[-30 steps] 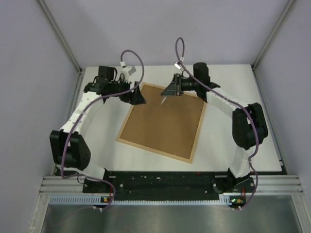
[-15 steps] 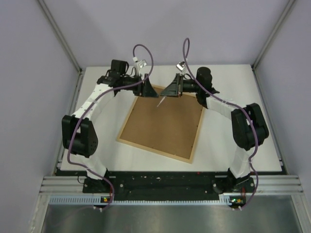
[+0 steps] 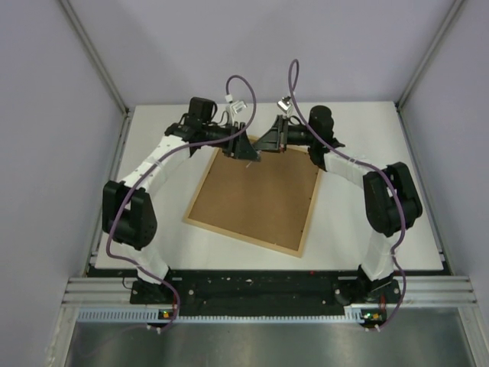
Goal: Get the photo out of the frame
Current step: Adjust the screwdriver.
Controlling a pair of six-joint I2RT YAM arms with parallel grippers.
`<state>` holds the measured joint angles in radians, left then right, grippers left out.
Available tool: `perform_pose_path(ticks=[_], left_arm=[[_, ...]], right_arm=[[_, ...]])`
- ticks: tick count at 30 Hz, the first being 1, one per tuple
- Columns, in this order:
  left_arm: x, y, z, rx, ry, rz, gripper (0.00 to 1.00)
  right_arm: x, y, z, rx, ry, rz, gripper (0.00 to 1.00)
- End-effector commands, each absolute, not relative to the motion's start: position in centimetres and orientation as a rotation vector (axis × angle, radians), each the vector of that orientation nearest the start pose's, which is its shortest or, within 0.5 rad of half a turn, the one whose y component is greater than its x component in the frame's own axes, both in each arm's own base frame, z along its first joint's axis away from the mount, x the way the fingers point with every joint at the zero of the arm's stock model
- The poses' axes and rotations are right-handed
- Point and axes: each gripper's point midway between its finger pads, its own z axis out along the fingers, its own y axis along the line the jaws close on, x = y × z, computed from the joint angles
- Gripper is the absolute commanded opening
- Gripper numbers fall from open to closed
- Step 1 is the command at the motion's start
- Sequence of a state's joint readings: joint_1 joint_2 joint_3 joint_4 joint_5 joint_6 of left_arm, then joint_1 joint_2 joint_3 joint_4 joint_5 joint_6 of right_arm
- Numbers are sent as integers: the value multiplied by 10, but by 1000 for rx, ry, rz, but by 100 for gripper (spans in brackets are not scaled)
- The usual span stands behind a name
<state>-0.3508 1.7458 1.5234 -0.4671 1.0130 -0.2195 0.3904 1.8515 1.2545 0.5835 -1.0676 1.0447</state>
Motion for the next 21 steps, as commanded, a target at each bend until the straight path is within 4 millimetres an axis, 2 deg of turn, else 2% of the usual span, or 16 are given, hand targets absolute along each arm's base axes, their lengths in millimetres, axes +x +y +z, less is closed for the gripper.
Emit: perform_pose_path(ticks=[1,8,10,11,12,13,16,17,19,21], left_arm=[[330,-290,251,765,2084,-1416,52],[330,-293,251,775,2082,-1417,22],[332,-293,251,772,2082,-1404,10],[332,-293,250,772,2085,-1403,1],[332,-294,250,773,2086,-1402,0],[332,-293,249,774,2090,-1405,0],[327,-292,248,800,2096,-1421,0],[323,-292,248,825,2092,-1430,0],[312,-288,246,871,2111,-1443,0],[302,-283,244,933,2106,-1451,0]], right_arm=[[364,331,267,-413,1869,1845,0],[370,330,258,-391,1908,1820,0],[371,330,255,-387,1920,1815,0],[371,330,255,-393,1919,1811,0],[370,330,255,-408,1916,1812,0],[369,330,257,-434,1910,1810,6],[368,321,256,-533,1894,1777,40],[369,316,256,-566,1887,1762,47],[372,301,256,-645,1875,1746,53],[369,287,256,-723,1867,1762,54]])
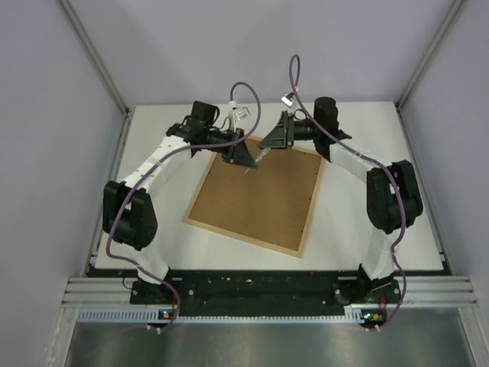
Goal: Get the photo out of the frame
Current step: Adjust the screwdriver.
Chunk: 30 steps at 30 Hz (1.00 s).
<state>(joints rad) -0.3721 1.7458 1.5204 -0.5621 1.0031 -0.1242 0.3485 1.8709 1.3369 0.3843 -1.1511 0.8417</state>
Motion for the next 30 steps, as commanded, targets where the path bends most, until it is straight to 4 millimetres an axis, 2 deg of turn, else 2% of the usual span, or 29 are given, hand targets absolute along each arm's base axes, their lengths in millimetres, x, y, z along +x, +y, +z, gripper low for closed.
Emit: perform_pose_path(ticks=[1,5,11,13,15,16,17,19,26,30], left_arm=[[296,-282,243,955,2109,-1470,0],[278,-278,238,1014,2114,-1530,0],[270,-279,232,1068,2149,-1528,0],[269,-281,231,1081,2153,-1521,0],[269,-281,229,1087,2162,-1519,0],[269,-281,228,1089,2171,-1522,0],[269,-281,227,1091,2176,-1524,0],[268,-281,227,1090,2181,-1531,0],[268,-277,224,1110,2186,-1489,0],[269,-278,228,1112,2174,-1494,0]], right_arm=[[366,281,257,-762,1851,1774,53],[338,271,266,-929,1752,1844,53],[302,282,274,-1123,1636,1913,53],[277,285,279,-1185,1670,1966,53],[251,289,275,-1277,1680,1926,54],[252,294,273,-1288,1678,1925,53],[252,297,271,-1276,1707,1946,49],[254,296,265,-1281,1695,1939,48],[236,291,268,-1291,1686,1939,47],[227,289,259,-1296,1687,1949,45]])
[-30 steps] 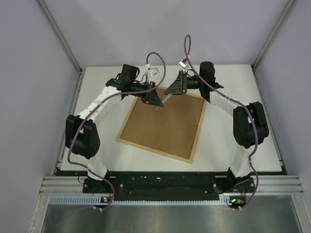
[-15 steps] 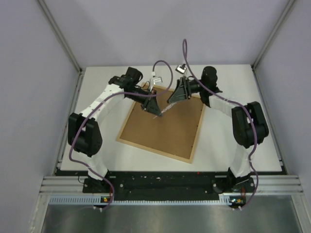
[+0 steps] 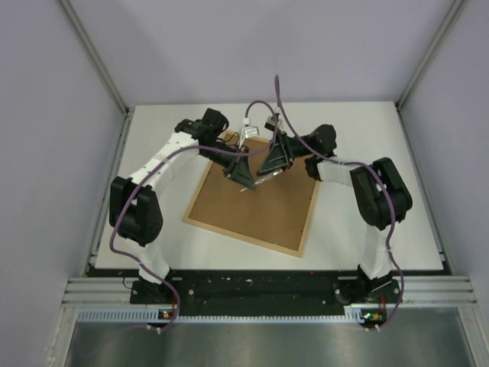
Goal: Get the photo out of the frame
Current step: Adjust the screwdriver.
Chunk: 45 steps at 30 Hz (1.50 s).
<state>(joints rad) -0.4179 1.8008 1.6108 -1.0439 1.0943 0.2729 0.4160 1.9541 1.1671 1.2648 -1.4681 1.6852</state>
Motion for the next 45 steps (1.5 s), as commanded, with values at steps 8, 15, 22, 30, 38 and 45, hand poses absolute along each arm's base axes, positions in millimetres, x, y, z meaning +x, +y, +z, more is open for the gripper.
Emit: perform_pose_path(ticks=[8,15,22,30,38,45], left_arm=[[273,-283,235,1041,2252,-1557,0],[268,-283,243,1010,2249,-1582,0],[263,-279,251,1012,2225,-1552,0],[260,-278,250,1015,2227,-1545,0],[258,-276,245,1027,2233,-1530,0],[259,-275,245,1029,2233,-1520,0]], right_arm=[[225,294,240,-1299,1707,1981,37],[297,290,236,-852,1795,2094,45],[393,247,218,-175,2044,1970,64],[413,222,236,-610,1963,1445,72],[329,235,281,-1051,1578,1586,70],[298,265,259,-1216,1652,1370,70]])
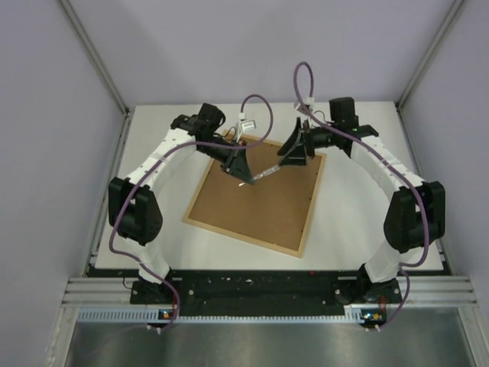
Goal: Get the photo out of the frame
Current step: Adjust the screwdriver.
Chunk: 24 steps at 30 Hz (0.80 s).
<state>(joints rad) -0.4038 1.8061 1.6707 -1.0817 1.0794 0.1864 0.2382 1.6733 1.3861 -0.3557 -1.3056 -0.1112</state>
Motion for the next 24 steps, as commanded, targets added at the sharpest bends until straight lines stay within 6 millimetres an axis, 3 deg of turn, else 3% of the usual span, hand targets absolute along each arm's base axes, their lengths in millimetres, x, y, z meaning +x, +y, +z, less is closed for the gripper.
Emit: perform_pose_path(ticks=[1,5,11,19,24], left_arm=[[259,-276,246,1030,2230,-1521,0],[259,-277,248,1032,2221,-1531,0],[260,-278,245,1031,2230,-1536,0],[256,-280,243,1050,2228,-1534,0],[252,-281,239,1070,2231,-1528,0]], right_arm=[[294,268,257,-1220,1663,1393,71],[276,283,241,-1236,1704,1507,71],[251,311,240,-1272,1703,1727,67],[252,327,237,-1278,1723,1808,53],[254,330,244,-1276,1709,1830,48]])
